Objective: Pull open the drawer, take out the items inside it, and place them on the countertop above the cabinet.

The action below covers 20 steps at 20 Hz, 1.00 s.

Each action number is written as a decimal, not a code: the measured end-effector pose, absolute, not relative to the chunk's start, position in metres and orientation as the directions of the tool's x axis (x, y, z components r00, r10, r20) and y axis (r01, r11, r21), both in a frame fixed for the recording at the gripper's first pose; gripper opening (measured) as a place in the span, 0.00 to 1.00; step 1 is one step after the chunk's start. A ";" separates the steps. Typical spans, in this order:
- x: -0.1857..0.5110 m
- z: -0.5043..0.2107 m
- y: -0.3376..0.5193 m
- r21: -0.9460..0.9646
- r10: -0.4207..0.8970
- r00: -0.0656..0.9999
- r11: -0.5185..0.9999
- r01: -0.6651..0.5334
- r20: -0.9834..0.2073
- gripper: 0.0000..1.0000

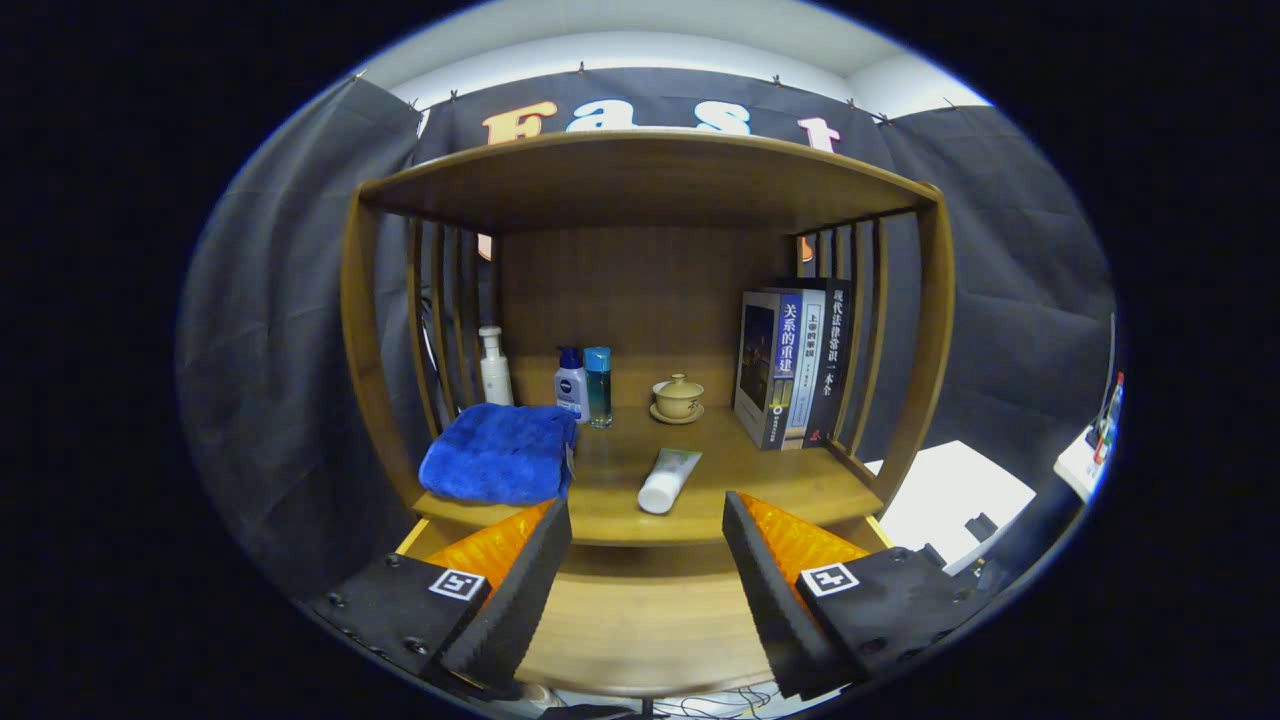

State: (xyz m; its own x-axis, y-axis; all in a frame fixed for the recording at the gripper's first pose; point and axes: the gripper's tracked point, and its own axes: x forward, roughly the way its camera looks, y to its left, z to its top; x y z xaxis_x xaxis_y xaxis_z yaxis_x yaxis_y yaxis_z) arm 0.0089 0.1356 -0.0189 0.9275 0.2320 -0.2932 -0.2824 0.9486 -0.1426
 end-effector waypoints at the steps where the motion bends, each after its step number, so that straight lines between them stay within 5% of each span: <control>1: -0.003 -0.023 0.130 -0.138 0.233 0.930 0.950 -0.281 -0.284 0.99; 10: -0.084 -0.083 0.097 -0.102 0.239 0.928 0.955 -0.278 -0.285 0.99; 20: -0.095 -0.148 0.086 -0.114 0.235 0.906 0.950 -0.291 -0.352 0.99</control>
